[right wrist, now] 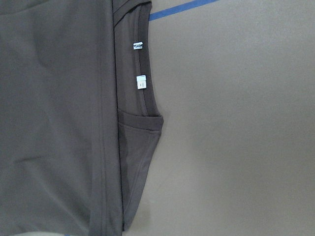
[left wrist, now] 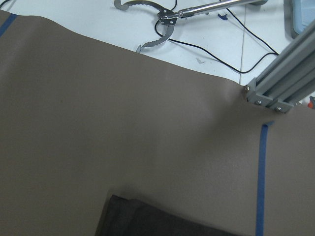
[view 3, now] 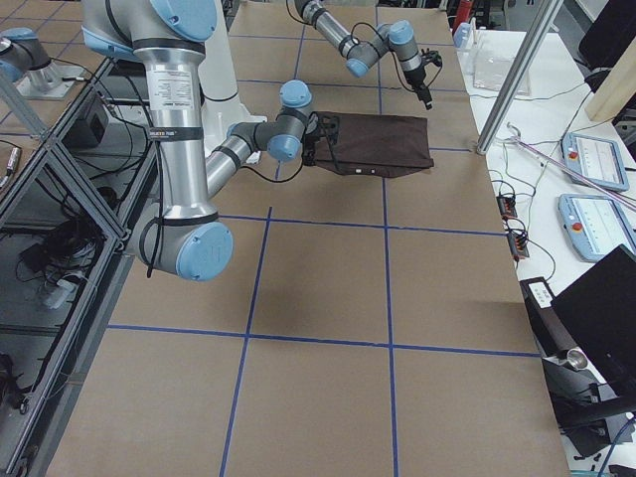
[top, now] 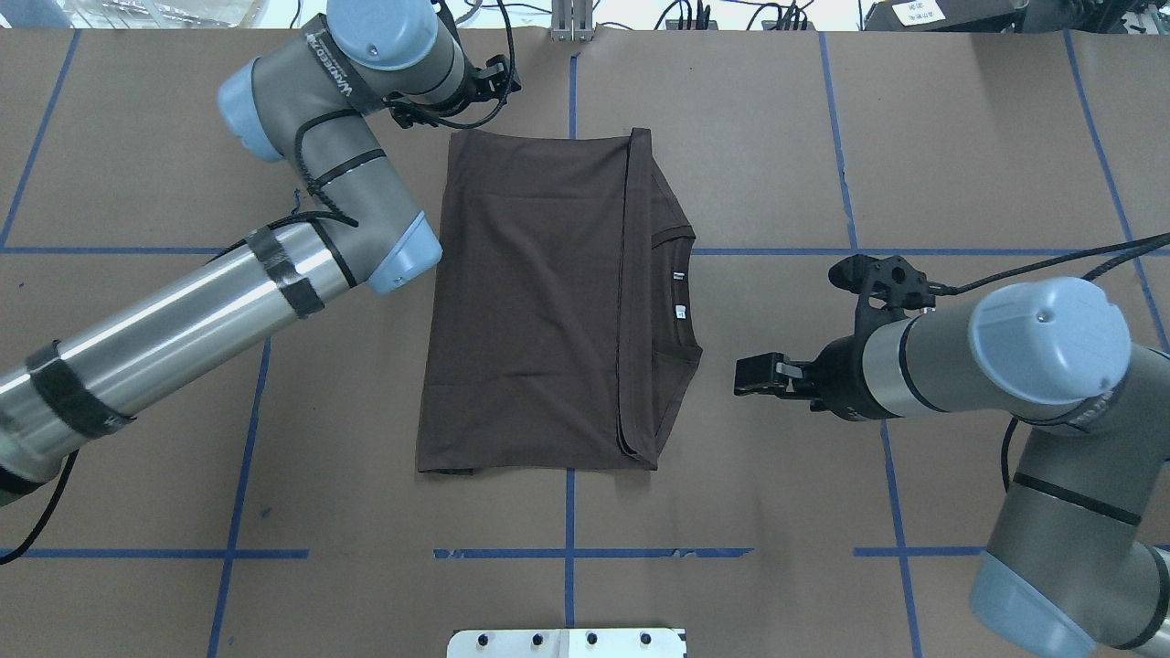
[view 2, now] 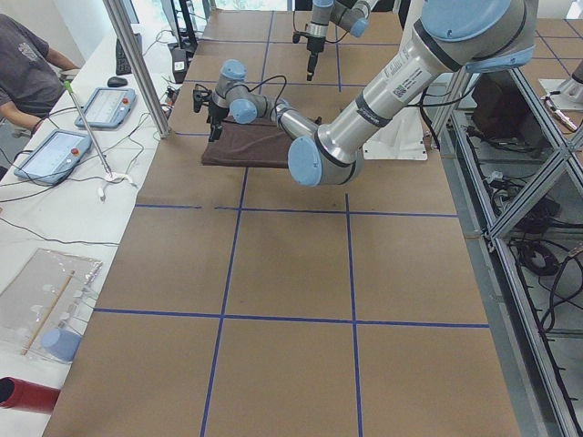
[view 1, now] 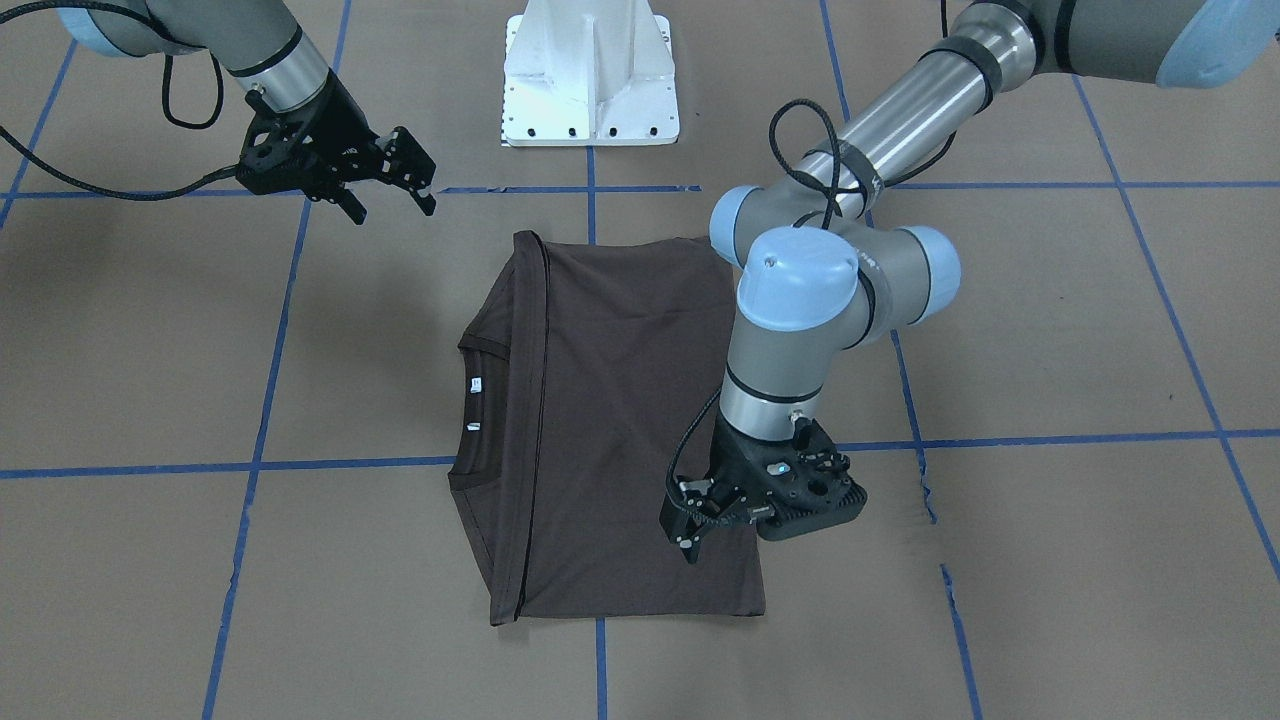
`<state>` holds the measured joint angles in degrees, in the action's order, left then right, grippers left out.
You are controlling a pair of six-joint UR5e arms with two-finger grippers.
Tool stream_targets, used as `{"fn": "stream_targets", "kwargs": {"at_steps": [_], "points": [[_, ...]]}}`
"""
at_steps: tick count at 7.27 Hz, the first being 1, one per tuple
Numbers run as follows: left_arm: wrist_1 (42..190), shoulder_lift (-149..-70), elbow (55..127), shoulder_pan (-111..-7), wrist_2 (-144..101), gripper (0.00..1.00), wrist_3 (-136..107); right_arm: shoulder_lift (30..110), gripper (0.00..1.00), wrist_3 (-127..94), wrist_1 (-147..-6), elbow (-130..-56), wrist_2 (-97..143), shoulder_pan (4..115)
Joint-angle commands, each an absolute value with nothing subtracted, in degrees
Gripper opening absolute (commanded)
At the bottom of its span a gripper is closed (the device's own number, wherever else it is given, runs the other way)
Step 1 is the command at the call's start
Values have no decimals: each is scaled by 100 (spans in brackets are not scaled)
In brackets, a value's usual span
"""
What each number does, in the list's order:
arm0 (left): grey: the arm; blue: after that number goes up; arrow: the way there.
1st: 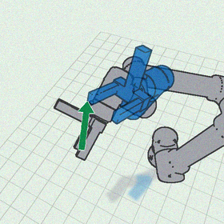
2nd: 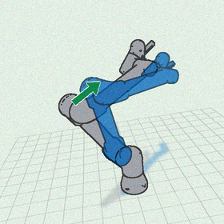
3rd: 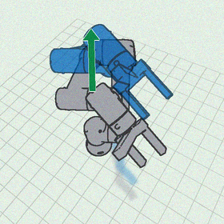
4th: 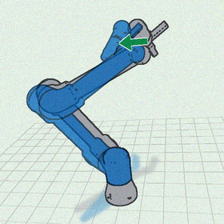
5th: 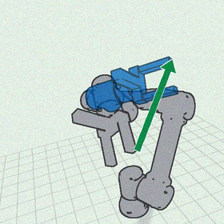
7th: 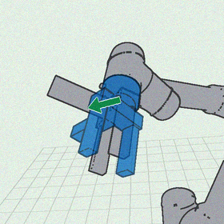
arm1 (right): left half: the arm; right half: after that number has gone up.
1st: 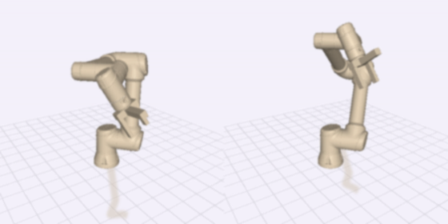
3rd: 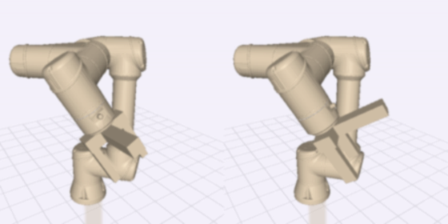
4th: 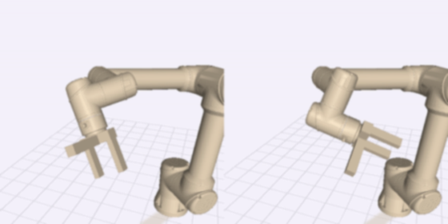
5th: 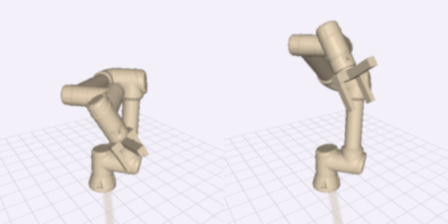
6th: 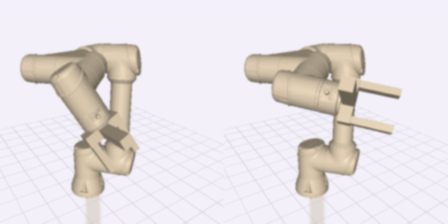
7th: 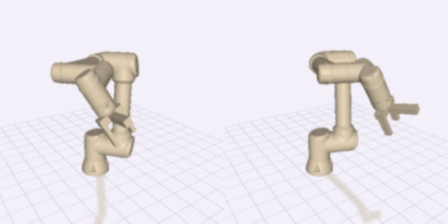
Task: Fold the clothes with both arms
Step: 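Move the right gripper to the shirt's near edge while the left holds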
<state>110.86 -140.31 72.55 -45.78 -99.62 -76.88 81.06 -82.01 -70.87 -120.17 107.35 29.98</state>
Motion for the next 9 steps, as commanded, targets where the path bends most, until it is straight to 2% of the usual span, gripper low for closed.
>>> {"fn": "stream_targets", "kwargs": {"at_steps": [1, 2, 3, 4, 7, 9], "points": [[9594, -13126, 9501, -4553, -10211, 100, -7647, 7351, 100, -7921, -8125, -11700, 10478, 2831], [9371, -12887, 10101, -4466, -10300, 100, -7620, 6878, 100, -7658, -8678, -11420, 10276, 2691], [9291, -12763, 10299, -4360, -10301, 100, -7620, 6342, 100, -7403, -9284, -11112, 10135, 2594], [9290, -12744, 10309, -4351, -10301, 100, -7620, 5911, 100, -7287, -9708, -10770, 10116, 2471], [9299, -12691, 10309, -4342, -10292, 100, -7620, 4987, 100, -7286, -9800, -9682, 10029, 2198], [9299, -12691, 10310, -4342, -10292, 100, -7620, 4939, 100, -7286, -9826, -9326, 10072, 2066]]}}
